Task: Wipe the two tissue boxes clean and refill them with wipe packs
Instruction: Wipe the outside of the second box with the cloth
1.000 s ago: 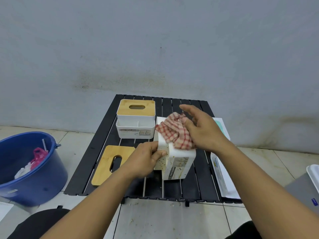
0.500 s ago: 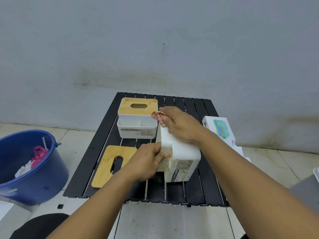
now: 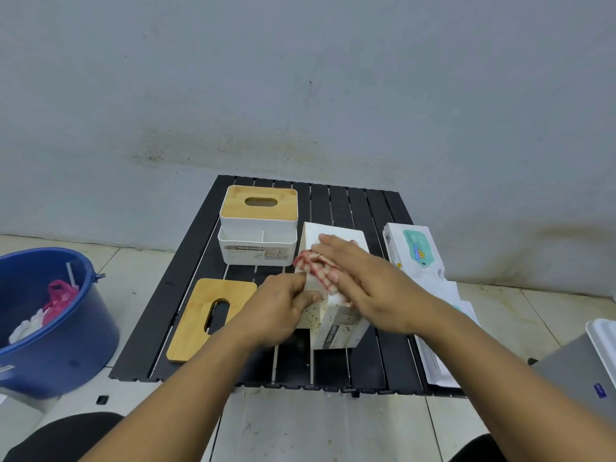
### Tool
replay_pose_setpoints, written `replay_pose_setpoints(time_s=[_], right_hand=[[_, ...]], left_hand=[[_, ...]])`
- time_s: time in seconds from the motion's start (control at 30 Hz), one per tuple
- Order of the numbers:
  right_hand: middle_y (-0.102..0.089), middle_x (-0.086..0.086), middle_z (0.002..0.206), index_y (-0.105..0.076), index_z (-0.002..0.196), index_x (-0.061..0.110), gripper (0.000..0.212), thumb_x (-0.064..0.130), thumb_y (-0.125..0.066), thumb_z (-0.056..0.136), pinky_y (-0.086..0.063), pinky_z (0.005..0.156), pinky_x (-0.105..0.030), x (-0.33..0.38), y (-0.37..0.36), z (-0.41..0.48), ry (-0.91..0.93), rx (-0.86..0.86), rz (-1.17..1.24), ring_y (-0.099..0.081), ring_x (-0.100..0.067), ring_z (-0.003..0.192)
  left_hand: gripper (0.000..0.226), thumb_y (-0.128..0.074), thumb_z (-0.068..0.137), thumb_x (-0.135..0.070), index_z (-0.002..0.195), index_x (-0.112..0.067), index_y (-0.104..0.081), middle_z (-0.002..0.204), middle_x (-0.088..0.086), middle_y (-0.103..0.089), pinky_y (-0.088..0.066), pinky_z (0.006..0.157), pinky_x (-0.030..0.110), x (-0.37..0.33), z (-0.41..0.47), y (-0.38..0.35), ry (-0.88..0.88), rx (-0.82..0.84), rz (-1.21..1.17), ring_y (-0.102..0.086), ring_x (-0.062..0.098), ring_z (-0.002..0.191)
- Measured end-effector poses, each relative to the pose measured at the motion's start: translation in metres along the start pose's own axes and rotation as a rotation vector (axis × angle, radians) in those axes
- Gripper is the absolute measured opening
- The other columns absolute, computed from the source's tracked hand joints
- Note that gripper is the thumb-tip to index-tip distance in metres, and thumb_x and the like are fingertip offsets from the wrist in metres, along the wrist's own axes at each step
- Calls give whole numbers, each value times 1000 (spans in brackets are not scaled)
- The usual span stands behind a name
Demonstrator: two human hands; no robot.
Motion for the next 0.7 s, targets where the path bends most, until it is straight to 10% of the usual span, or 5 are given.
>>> replay_pose_setpoints(time_s=[0.27, 0.53, 0.7], right_hand=[[-25, 1, 166, -32, 157, 24, 48, 32, -34, 110, -22, 121, -35, -33, 17, 69, -224, -20, -47, -23, -17, 152], [-18, 8, 168, -33, 157, 29, 47, 31, -35, 110, -6, 127, -34, 6, -9, 41, -16, 6, -16, -5, -8, 155], [-29, 5, 164, -37, 155, 27, 46, 27, -38, 109, -21, 122, -35, -36, 21, 22, -292, -113, 81, -24, -16, 151]], left_hand=[[15, -60, 104, -22, 109, -19, -74, 107, -9, -77, -55, 88, 34, -4, -2, 5, -19, 30, -21, -69, 10, 100], [42, -66, 101, -27, 66, -13, -47, 58, -7, -43, -32, 54, 25, 0, -1, 4, 4, -23, 19, -37, 9, 54], [17, -59, 105, -25, 114, -24, -74, 108, -14, -77, -55, 90, 35, -5, -3, 4, -23, 54, -44, -68, 4, 102]])
Point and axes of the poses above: each hand's wrist, its own z-axis towards the middle knuckle, its own y-axis out of the back of the hand, x = y × z, the point moved 6 cm from there along z, towards the middle knuckle
